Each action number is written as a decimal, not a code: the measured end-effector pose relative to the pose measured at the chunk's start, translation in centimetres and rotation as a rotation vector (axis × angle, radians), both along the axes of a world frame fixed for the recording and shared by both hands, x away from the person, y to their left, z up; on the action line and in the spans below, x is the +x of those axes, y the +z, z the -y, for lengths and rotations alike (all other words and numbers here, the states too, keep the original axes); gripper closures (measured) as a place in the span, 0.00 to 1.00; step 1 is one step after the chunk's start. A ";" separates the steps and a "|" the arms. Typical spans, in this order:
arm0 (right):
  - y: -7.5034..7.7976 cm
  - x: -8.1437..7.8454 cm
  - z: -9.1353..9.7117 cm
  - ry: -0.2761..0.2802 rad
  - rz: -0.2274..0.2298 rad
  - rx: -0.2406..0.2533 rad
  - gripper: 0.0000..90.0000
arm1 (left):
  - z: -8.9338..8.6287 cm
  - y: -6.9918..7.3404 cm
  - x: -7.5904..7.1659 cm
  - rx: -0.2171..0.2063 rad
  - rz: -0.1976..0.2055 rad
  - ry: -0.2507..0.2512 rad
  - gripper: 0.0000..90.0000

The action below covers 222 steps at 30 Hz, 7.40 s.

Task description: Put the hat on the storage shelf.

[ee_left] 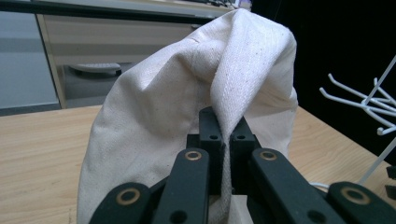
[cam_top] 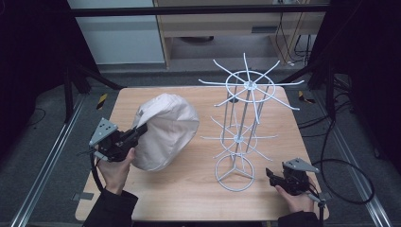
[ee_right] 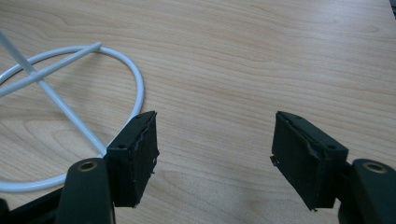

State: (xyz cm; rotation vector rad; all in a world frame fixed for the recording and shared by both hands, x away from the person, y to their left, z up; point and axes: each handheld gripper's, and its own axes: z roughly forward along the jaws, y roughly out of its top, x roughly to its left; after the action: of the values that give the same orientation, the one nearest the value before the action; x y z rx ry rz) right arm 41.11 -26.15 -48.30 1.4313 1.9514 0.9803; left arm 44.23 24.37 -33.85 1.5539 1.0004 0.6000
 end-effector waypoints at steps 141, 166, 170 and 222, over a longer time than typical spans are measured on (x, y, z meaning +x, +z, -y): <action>0.0 0.0 0.4 -0.005 0.003 0.010 0.34 | 4.6 4.9 -0.3 -0.205 0.186 -0.264 0.97; -0.1 0.0 0.4 -0.003 0.004 0.006 0.34 | 7.0 2.4 0.2 -0.052 0.118 -0.289 0.95; -0.1 0.0 0.4 -0.003 0.004 0.006 0.34 | 7.2 2.2 0.3 -0.050 0.107 -0.291 0.95; -0.1 0.0 0.7 -0.013 0.007 0.016 0.32 | -3.4 -7.2 -1.6 0.129 -0.148 0.049 0.36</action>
State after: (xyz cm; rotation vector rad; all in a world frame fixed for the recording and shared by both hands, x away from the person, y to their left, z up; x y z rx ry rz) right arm 41.09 -26.81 -48.35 1.4453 1.9313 0.9956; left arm 42.66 27.76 -41.10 1.7112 1.1325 0.5993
